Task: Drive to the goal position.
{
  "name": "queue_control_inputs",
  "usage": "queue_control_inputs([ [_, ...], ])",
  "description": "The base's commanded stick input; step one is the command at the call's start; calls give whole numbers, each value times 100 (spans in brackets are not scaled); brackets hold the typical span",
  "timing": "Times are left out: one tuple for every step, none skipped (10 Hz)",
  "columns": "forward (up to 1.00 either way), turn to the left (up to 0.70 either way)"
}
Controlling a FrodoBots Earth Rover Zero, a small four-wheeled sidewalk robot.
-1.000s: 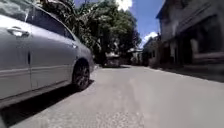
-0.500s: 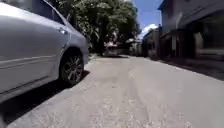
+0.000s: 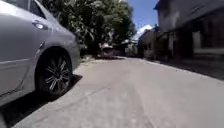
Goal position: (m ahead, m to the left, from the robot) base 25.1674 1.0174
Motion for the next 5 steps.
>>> queue_control_inputs([
  [100, 0],
  [100, 0],
  [100, 0],
  [100, 0],
  [100, 0],
])
